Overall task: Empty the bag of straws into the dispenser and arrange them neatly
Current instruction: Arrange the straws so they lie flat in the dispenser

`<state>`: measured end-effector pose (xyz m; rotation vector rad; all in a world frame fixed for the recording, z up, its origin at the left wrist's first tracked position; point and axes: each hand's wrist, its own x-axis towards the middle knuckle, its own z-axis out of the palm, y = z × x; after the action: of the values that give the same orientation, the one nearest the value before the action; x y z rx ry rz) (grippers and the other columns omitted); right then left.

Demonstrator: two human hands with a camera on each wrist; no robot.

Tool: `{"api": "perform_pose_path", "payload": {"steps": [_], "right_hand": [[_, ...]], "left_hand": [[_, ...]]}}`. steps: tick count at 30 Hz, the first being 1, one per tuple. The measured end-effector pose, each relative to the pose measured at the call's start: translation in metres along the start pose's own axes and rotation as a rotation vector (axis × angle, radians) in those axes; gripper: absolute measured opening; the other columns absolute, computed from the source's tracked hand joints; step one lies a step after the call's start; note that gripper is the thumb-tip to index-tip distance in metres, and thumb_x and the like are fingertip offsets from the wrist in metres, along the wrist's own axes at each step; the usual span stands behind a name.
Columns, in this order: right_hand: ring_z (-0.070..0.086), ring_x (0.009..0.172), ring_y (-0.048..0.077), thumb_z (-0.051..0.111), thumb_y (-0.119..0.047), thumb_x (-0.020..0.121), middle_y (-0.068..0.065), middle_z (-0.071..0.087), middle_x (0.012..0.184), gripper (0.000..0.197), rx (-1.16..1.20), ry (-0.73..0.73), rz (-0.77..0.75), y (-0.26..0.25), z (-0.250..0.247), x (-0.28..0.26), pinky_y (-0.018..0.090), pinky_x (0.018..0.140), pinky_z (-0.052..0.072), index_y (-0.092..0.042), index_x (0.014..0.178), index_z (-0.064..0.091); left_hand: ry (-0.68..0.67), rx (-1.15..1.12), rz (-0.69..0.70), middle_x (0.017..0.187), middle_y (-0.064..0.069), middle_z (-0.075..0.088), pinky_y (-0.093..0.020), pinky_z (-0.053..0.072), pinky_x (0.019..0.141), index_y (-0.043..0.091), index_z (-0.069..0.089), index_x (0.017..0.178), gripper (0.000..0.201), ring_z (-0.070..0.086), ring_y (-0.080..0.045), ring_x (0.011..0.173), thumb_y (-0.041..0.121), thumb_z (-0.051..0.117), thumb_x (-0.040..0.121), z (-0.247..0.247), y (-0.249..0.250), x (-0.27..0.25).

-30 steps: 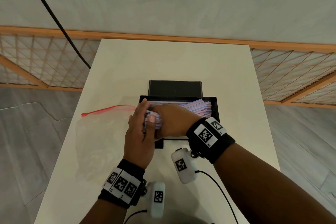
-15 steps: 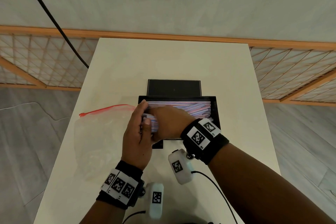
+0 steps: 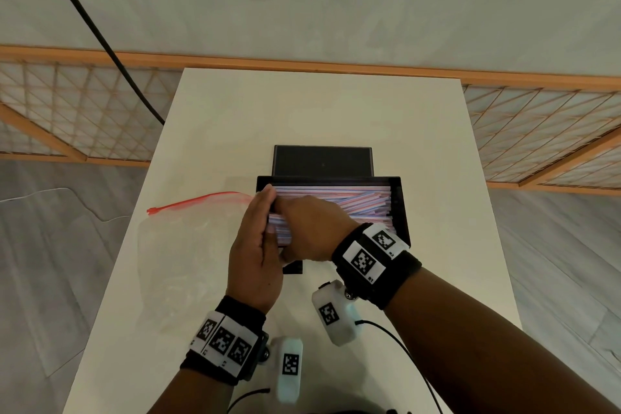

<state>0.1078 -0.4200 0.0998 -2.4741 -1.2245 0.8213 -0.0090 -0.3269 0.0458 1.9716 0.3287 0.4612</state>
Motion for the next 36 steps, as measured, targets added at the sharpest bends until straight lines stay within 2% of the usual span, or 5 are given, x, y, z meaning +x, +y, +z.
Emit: {"api": "perform_pose_path", "payload": {"steps": [8,13,19,26,36], "right_hand": [[0.064,0.114,0.029,0.085,-0.040,0.075,0.005,0.065,0.127,0.077,-0.031,0.005,-0.003,-0.001,0.002,-0.001,0.047,0.096,0.053,-0.020,0.140,0.050],[0.056,0.121,0.030,0.083,-0.041,0.078,0.009,0.055,0.132,0.077,-0.027,-0.003,0.022,-0.003,0.007,-0.001,0.054,0.103,0.048,-0.017,0.143,0.050],[0.053,0.123,0.026,0.087,-0.050,0.072,0.003,0.051,0.132,0.085,0.041,0.069,0.004,0.003,0.000,-0.010,0.050,0.107,0.043,-0.023,0.143,0.049],[0.060,0.117,0.024,0.072,-0.058,0.081,-0.001,0.056,0.130,0.068,0.128,0.171,0.004,0.022,-0.003,-0.022,0.050,0.102,0.049,-0.028,0.139,0.054],[0.062,0.116,0.020,0.073,-0.046,0.085,-0.003,0.061,0.128,0.055,0.180,0.157,-0.010,0.024,-0.006,-0.034,0.048,0.103,0.051,-0.029,0.135,0.058]], "left_hand": [[-0.028,0.072,0.050,0.157,-0.010,0.039,-0.044,0.031,0.120,-0.001,0.037,0.150,0.052,0.035,-0.022,0.148,-0.002,0.033,0.098,0.001,-0.012,0.002],[-0.045,0.099,0.069,0.157,-0.014,0.038,-0.028,0.028,0.122,-0.004,0.037,0.149,0.054,0.033,-0.021,0.149,0.011,0.028,0.098,0.001,-0.011,0.003],[-0.024,0.002,0.017,0.156,-0.013,0.041,-0.019,0.033,0.117,-0.002,0.040,0.148,0.048,0.037,-0.016,0.146,0.001,0.035,0.101,-0.004,-0.003,0.002],[-0.031,0.176,-0.018,0.156,0.003,0.042,-0.016,0.035,0.114,0.016,0.041,0.151,0.060,0.037,-0.006,0.144,0.044,0.042,0.098,-0.003,0.007,0.002],[-0.016,0.312,0.069,0.146,-0.004,0.053,-0.043,0.039,0.115,0.009,0.062,0.134,0.038,0.037,-0.016,0.145,0.018,0.050,0.099,0.001,-0.005,0.003]]}}
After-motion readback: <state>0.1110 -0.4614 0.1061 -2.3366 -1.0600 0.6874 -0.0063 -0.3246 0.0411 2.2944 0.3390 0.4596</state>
